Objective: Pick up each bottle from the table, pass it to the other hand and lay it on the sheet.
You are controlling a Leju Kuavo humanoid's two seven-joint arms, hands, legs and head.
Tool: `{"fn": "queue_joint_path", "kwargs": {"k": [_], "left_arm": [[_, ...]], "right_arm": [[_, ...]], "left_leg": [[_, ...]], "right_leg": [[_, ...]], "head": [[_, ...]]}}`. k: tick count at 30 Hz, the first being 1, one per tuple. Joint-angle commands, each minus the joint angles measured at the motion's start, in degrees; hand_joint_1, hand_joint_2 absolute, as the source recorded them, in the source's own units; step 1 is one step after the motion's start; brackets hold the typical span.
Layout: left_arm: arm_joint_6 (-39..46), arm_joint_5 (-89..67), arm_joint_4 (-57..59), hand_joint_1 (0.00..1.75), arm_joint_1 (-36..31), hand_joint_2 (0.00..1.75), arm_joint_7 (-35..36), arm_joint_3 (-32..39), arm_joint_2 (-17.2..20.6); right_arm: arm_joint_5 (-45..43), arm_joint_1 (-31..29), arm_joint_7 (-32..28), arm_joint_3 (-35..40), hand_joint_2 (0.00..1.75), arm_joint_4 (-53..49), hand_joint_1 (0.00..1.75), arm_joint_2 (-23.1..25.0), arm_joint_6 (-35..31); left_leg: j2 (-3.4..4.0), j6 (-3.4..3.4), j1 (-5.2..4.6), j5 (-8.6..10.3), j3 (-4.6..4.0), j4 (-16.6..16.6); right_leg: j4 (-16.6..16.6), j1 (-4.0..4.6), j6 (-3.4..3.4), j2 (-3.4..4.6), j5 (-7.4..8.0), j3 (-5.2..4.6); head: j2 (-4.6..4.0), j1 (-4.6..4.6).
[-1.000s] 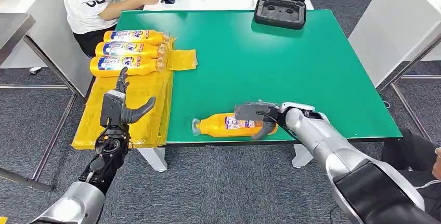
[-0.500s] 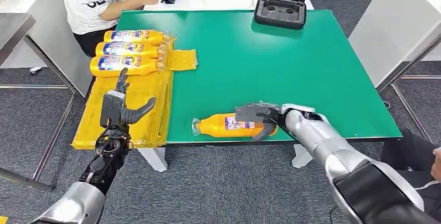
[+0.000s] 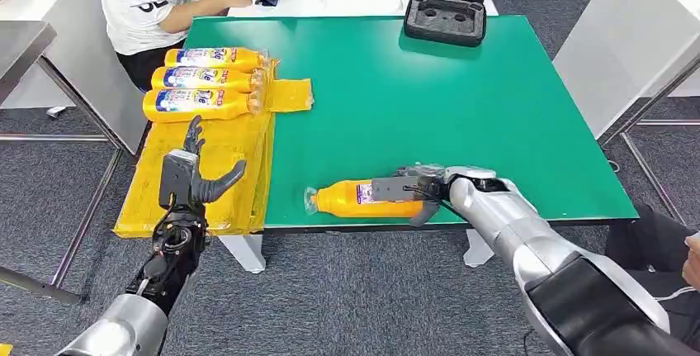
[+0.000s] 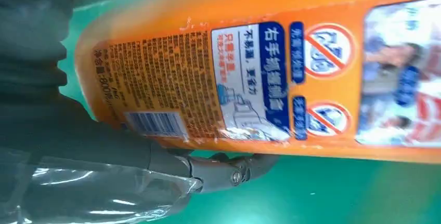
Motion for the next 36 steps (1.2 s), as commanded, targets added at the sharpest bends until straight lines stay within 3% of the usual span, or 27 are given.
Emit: {"fn": "queue_joint_path", "kwargs": {"k": [1,17,18,19,20,22,26,28,30,31,36], "left_arm": [[-0.3,0.4,2.0,0.00,-0.4,1.75,-0.1,-0.9,0.5],[-0.7,0.1,1.9,0.00,-0.5,1.75,0.5,-1.5,0.1],[-0.8,0.0,2.0,0.00,-0.6,1.75,0.7,-1.6,0.1],[-0.8,-0.1,2.0,0.00,-0.6,1.75,0.7,-1.6,0.1],[-0.9,-0.1,2.1,0.00,-0.6,1.75,0.7,-1.7,0.1],[-1.2,-0.3,2.1,0.00,-0.6,1.75,0.9,-2.0,0.0],[-1.4,-0.3,2.0,0.00,-0.6,1.75,0.9,-2.2,-0.1],[-1.4,-0.4,2.1,0.00,-0.5,1.75,0.9,-2.2,-0.2],[-1.6,-0.4,2.2,0.00,-0.5,1.75,1.0,-2.4,-0.2],[-1.6,-0.4,2.2,0.00,-0.4,1.75,1.0,-2.4,-0.2],[-1.4,-0.7,1.4,0.00,0.3,1.75,1.1,-2.5,0.1]], "right_arm": [[1.8,-3.7,1.8,5.4,1.75,4.8,0.00,1.7,-1.6],[2.3,-3.5,2.2,5.6,1.75,5.0,0.00,1.0,-2.6],[2.1,-3.2,2.0,5.4,1.75,5.0,0.16,0.9,-2.8],[2.1,-2.9,2.0,5.4,1.75,4.9,1.15,0.9,-3.0],[2.2,-2.3,2.0,5.4,1.75,4.8,1.47,0.9,-3.7],[2.1,-0.9,1.9,5.0,1.75,4.6,1.69,0.7,-5.2],[2.0,0.1,1.8,4.7,1.75,4.3,1.64,0.5,-6.3],[2.0,0.3,1.8,4.8,1.75,4.3,1.71,0.6,-6.4],[1.8,0.6,1.8,4.5,1.75,4.1,1.64,0.6,-6.7],[1.8,0.8,1.8,4.5,1.75,4.2,1.73,0.5,-6.8],[0.8,2.0,0.8,1.9,1.75,2.4,1.73,0.8,-11.6]], "left_leg": [[0.13,-0.10,0.05,-0.10,0.18,0.0],[0.01,-0.06,0.01,-0.03,0.08,0.0],[0.03,-0.10,0.05,-0.08,0.16,0.0],[0.02,-0.09,0.04,-0.07,0.14,0.0],[-0.01,-0.06,0.02,-0.04,0.08,0.0],[-0.03,-0.10,0.08,-0.09,0.22,0.0],[-0.05,-0.09,0.07,-0.06,0.18,0.0],[-0.03,-0.11,0.10,-0.07,0.22,0.0],[-0.02,-0.12,0.10,-0.08,0.27,0.0],[-0.02,-0.11,0.08,-0.06,0.20,0.0],[0.01,-0.11,0.08,-0.08,0.28,-0.1]], "right_leg": [[0.0,0.06,-0.09,0.11,-0.06,0.15],[0.0,0.01,-0.06,0.01,-0.03,0.07],[0.0,0.05,-0.09,0.03,-0.07,0.16],[0.0,0.05,-0.08,0.01,-0.06,0.14],[0.0,0.03,-0.05,-0.02,-0.04,0.08],[-0.1,0.09,-0.09,-0.04,-0.08,0.25],[-0.1,0.07,-0.08,-0.06,-0.07,0.21],[-0.1,0.10,-0.10,-0.05,-0.07,0.25],[-0.1,0.11,-0.12,-0.05,-0.07,0.30],[-0.1,0.09,-0.10,-0.05,-0.06,0.23],[-0.1,0.09,-0.10,-0.02,-0.07,0.28]], "head": [[0.00,0.00],[0.00,0.00],[0.00,0.00],[0.00,0.00],[0.00,0.00],[0.00,0.00],[0.00,0.00],[0.00,0.00],[0.00,0.00],[0.00,0.00],[0.00,0.00]]}}
